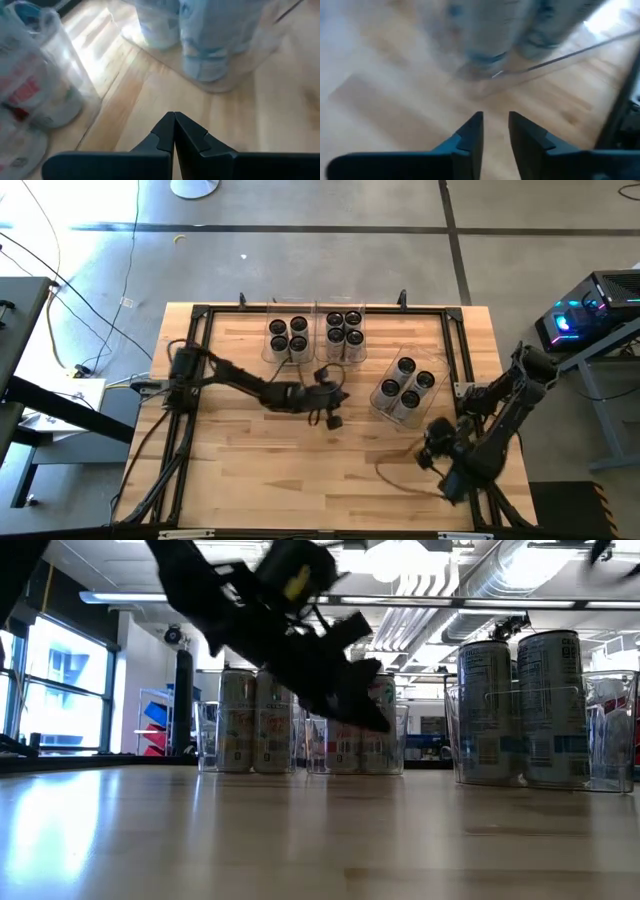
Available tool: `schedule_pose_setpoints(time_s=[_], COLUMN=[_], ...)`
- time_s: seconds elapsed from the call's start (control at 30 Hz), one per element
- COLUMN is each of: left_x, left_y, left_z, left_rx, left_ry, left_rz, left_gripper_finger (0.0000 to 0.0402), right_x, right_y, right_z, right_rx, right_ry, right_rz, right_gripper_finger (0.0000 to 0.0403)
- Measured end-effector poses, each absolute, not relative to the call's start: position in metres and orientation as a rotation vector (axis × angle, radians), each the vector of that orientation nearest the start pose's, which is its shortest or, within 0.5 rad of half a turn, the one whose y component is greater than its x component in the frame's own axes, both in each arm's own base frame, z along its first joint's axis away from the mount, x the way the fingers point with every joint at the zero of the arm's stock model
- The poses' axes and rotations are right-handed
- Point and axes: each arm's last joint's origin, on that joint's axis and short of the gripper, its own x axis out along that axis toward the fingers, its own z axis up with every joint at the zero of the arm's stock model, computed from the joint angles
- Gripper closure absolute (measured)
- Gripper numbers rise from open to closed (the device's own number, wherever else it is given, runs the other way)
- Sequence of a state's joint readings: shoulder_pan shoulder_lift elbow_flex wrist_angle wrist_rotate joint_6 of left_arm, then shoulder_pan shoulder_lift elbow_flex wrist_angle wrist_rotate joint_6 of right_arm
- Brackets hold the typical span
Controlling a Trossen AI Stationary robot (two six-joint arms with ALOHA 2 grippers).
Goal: Sort soda cans
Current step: Adjust all the transparent bins to the top of the table
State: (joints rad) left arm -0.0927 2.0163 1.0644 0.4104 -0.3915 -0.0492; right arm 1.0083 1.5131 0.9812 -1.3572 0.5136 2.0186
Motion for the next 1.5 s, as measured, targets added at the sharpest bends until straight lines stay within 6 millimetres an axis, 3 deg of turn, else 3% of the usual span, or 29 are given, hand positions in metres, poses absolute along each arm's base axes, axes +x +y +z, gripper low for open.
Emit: schedule_pose_setpoints(time_s=[0.2, 0.33, 0.57, 1.23, 1.4, 1.5], left_x=[0.429, 0.445, 0.46, 0.456, 0.447, 0.441], left_y=[-0.014, -0.015, -0.022, -0.052, -0.049, -0.035], left_z=[0.097, 0.092, 0.087, 0.089, 0.095, 0.094], left_rx=[0.118, 0.139, 0.182, 0.233, 0.202, 0.147], left_ry=[0.566, 0.512, 0.472, 0.482, 0.602, 0.625], left_rz=[0.324, 0.308, 0.153, 0.136, 0.226, 0.196], left_gripper_finger=[0.0401, 0.0401, 0.0401, 0.0401, 0.0401, 0.0401], right_x=[0.133, 0.138, 0.142, 0.141, 0.14, 0.14], right_y=[0.15, 0.143, 0.13, 0.107, 0.107, 0.107], right_z=[0.18, 0.17, 0.155, 0.137, 0.137, 0.137], right_rx=[0.418, 0.412, 0.369, 0.2, 0.189, 0.185], right_ry=[1.002, 1.042, 1.082, 1.026, 1.046, 1.06], right_rz=[-1.073, -1.066, -1.043, -1.027, -1.026, -1.025], right_gripper_finger=[0.0372, 0.0398, 0.0399, 0.0399, 0.0399, 0.0399])
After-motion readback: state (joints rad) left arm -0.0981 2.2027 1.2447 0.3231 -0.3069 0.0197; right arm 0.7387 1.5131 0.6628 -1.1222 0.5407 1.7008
